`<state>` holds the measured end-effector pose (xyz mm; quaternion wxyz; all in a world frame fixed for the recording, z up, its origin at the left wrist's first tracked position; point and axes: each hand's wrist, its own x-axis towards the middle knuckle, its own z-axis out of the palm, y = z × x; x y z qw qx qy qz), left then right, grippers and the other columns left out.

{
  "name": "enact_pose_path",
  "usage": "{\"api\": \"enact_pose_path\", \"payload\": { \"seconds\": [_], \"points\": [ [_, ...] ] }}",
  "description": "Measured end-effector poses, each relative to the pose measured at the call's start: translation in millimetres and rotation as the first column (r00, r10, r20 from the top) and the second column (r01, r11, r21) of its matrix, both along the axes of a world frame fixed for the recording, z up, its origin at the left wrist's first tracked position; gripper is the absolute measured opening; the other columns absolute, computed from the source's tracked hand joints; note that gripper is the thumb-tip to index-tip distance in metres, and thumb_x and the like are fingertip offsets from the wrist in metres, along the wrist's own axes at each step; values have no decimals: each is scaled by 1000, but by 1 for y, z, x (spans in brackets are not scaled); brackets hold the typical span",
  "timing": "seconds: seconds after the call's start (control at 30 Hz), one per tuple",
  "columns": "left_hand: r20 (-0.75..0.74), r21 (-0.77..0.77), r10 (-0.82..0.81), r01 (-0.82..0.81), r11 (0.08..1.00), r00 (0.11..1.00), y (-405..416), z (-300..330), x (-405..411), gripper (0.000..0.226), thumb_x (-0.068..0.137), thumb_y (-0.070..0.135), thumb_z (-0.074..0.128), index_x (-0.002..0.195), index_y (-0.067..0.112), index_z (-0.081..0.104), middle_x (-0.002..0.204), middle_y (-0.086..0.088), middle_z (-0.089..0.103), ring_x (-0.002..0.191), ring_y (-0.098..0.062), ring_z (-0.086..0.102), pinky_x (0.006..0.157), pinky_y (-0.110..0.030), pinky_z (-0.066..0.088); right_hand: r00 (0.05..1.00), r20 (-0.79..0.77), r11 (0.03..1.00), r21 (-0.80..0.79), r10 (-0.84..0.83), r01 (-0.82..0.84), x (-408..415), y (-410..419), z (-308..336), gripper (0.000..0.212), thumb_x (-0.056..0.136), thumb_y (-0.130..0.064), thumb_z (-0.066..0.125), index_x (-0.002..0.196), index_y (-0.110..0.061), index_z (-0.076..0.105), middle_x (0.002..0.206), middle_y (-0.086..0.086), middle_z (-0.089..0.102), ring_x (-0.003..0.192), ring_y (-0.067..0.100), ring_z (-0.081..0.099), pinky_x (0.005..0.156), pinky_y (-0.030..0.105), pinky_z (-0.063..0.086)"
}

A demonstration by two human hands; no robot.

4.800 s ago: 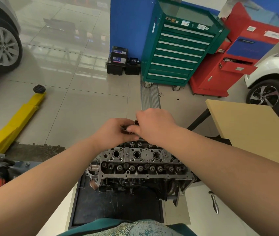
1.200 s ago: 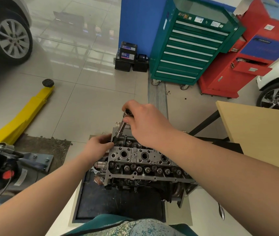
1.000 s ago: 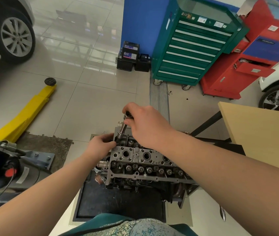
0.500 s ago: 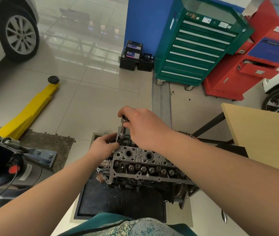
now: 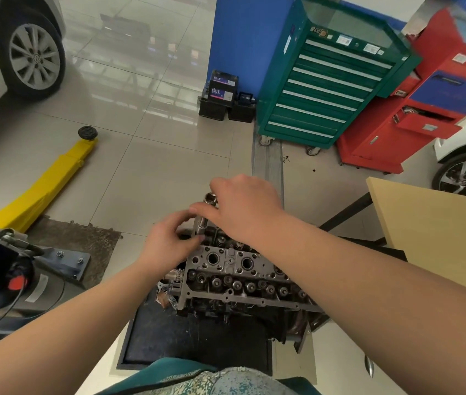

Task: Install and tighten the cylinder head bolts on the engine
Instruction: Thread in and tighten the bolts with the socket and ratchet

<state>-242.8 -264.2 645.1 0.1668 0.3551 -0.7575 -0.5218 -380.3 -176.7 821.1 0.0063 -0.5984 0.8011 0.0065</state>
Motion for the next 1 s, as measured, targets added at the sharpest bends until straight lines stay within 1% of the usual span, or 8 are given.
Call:
{"api": "enact_pose_path", "payload": {
  "seconds": [0.13, 0.3, 0.4, 0.53, 0.63, 0.8, 0.9, 1.0],
  "points": [
    [-106, -117, -130, 117, 986, 986, -3, 35, -5, 22, 86, 36, 84, 106, 38, 76, 100, 21, 78, 97, 0, 74, 90, -26, 58, 996, -49, 996, 58, 75, -72, -3, -3, 7, 51, 92, -75, 49, 98, -24, 57, 75, -4, 51, 75, 24, 56, 58, 36, 42],
    [-3, -99, -293, 291, 952, 956, -14, 53, -8, 29, 97, 17, 74, 102, 45, 69, 98, 27, 76, 99, 7, 69, 85, -5, 46, 965, 122, 962, 123, 230, -245, -10, -1, 23, 29, 94, -30, 67, 120, -20, 57, 102, 4, 65, 94, 29, 61, 73, 43, 53],
    [-129, -60, -244, 238, 969, 961, -13, 63, -9, 25, 87, 20, 85, 108, 29, 74, 107, 13, 78, 104, -3, 71, 95, -15, 52, 992, -33, 984, 132, 126, -120, -8, -7, 21, 33, 100, -53, 54, 96, -20, 59, 77, 1, 51, 81, 30, 58, 62, 38, 42],
    [-83, -208, -222, 201, 957, 972, -15, 75, -14, 19, 89, 5, 76, 82, 22, 69, 70, 0, 68, 59, -2, 53, 63, -25, 46, 990, -12, 985, 103, 140, -138, -6, -7, 18, 42, 95, -65, 53, 103, -23, 56, 88, 0, 59, 85, 28, 59, 66, 40, 49],
    [-73, -132, -323, 312, 941, 943, -16, 82, -11, 15, 95, 7, 74, 95, 21, 70, 77, 12, 73, 67, 3, 61, 69, -15, 47, 972, 67, 961, 152, 225, -233, -9, -3, 23, 28, 94, -40, 65, 113, -22, 56, 107, 3, 64, 97, 29, 62, 71, 41, 50],
    [-124, -216, -215, 185, 959, 969, -11, 90, -14, 35, 83, 8, 83, 89, 38, 67, 82, 17, 73, 71, -3, 64, 66, -18, 49, 982, -148, 988, 113, 118, -102, -2, -8, 19, 50, 97, -70, 44, 74, -25, 45, 69, -6, 40, 72, 25, 48, 54, 32, 26],
    [-68, -180, -213, 198, 963, 975, -16, 89, -16, 13, 87, 7, 79, 93, 14, 69, 78, -7, 71, 65, -15, 55, 71, -44, 52, 979, -29, 974, 114, 202, -198, -5, -7, 19, 31, 92, -47, 63, 108, -22, 53, 90, -3, 53, 82, 25, 54, 62, 36, 36],
    [-112, -97, -267, 256, 962, 957, -15, 91, -13, 20, 90, 19, 82, 108, 21, 71, 86, 3, 77, 78, -10, 70, 76, -25, 56, 977, -2, 967, 148, 212, -210, -13, -6, 21, 25, 91, -29, 68, 110, -19, 55, 83, -3, 46, 79, 25, 52, 59, 34, 34]
  ]
}}
